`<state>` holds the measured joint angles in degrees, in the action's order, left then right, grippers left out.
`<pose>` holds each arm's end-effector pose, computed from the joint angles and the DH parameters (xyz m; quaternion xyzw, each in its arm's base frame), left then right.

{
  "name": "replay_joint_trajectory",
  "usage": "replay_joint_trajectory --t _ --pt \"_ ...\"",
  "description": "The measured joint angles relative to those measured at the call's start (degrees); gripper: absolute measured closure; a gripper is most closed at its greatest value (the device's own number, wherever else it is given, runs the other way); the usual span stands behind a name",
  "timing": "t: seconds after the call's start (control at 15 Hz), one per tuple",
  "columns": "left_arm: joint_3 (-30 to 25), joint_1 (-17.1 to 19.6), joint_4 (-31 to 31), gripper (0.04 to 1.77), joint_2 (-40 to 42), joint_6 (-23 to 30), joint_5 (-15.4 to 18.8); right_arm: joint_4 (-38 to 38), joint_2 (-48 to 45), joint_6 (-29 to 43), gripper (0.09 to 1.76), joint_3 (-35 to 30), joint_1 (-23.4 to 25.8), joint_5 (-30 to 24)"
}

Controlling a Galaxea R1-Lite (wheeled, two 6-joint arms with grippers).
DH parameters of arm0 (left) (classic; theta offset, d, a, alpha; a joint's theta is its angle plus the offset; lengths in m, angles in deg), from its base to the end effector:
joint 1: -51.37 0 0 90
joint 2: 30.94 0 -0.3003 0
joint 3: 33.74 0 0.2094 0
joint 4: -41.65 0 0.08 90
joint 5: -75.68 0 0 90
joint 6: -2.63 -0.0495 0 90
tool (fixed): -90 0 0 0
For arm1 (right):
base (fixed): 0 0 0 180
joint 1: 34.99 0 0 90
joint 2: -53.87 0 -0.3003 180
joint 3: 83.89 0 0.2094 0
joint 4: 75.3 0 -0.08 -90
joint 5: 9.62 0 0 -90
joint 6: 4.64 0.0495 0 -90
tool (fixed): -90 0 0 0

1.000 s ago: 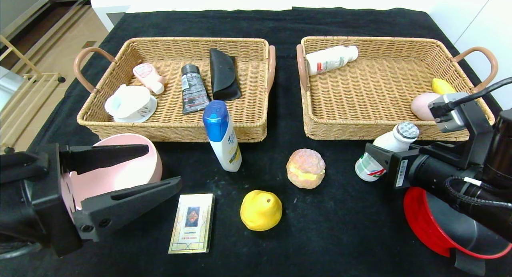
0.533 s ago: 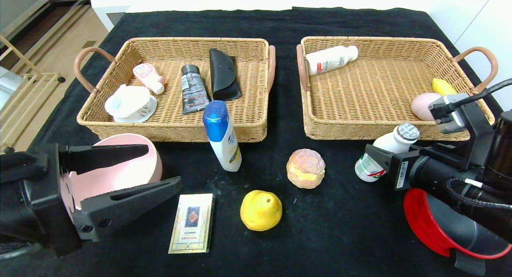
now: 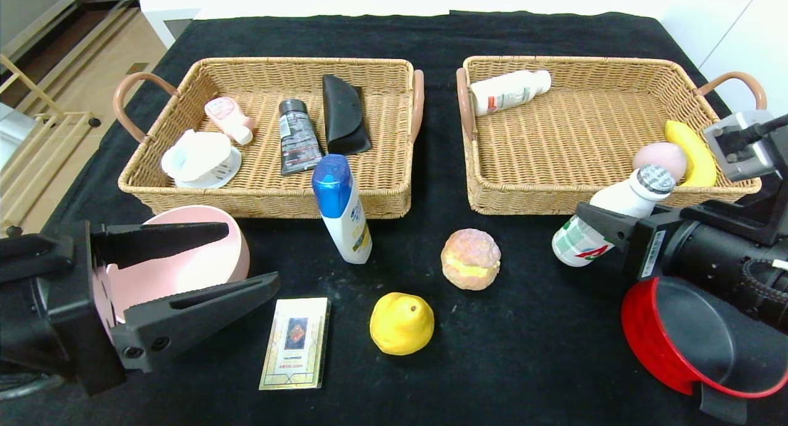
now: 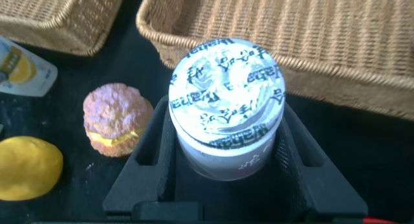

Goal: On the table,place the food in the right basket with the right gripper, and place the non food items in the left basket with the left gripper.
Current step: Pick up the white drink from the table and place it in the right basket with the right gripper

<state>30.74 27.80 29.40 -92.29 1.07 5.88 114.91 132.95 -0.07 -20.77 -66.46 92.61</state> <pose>0.1673 -0.0916 0.2549 0.0149 0.0744 -0.3726 0.9249 0.2376 0.1331 0.2244 0.0206 0.0532 0.1649 0.9847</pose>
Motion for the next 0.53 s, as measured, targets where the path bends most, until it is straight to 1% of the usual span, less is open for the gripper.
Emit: replay_joint_trajectory --t 0.27,0.53 --pt "-0.02 0.00 0.00 0.09 -0.02 -0.01 0.00 -6.12 -2.12 -0.59 0.97 4.63 0.67 0.28" --pt "-0.02 0.00 0.00 0.09 0.00 -0.01 0.00 -12.89 -2.40 -0.69 0.97 13.54 2.62 0.17"
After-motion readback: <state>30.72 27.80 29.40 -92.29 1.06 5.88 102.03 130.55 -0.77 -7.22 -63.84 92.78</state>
